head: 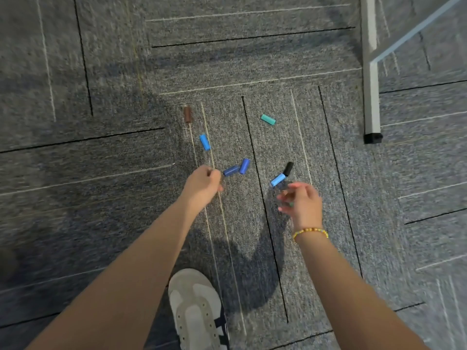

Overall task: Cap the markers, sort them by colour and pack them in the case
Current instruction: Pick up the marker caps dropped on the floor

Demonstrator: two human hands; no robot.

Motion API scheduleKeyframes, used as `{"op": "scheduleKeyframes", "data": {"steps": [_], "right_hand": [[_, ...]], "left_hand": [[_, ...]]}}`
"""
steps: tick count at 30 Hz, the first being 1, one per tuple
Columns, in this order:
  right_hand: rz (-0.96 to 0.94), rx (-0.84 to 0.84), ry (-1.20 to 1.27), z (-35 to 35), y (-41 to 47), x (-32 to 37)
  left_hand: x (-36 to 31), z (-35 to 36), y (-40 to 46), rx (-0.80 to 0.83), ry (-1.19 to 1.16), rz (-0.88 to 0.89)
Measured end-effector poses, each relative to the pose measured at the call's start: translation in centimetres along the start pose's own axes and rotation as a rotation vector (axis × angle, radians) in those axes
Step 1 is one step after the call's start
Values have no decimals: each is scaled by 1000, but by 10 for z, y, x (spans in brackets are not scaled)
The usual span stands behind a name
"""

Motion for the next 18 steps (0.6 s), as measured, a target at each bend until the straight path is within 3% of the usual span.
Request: {"op": "scheduleKeyframes", "data": {"steps": [3,5,9,11,18], "right_hand": [[178,121,404,-1,4,9],[154,115,352,-1,8,14],[-295,-136,-705,-10,11,24],[-385,-110,-1082,-10,9,17],[-464,-158,-1547,-7,7,1]], "left_hand": [[-10,-1,-3,6,-274,-36],[-17,2,-1,33,-198,-14],[-25,0,4,14,442,138],[-27,-1,5,-49,751,272],[-34,13,11,45,1168,320]]}}
Point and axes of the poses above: each hand's wrist, its own y-axis towards the middle knuckle, its own z-axis out of the palm, x = y × z, the point moved 3 cm from there along y, towards the middle knuckle, and after that the axes turned 9 degrees about z, right-handed, at the moved point
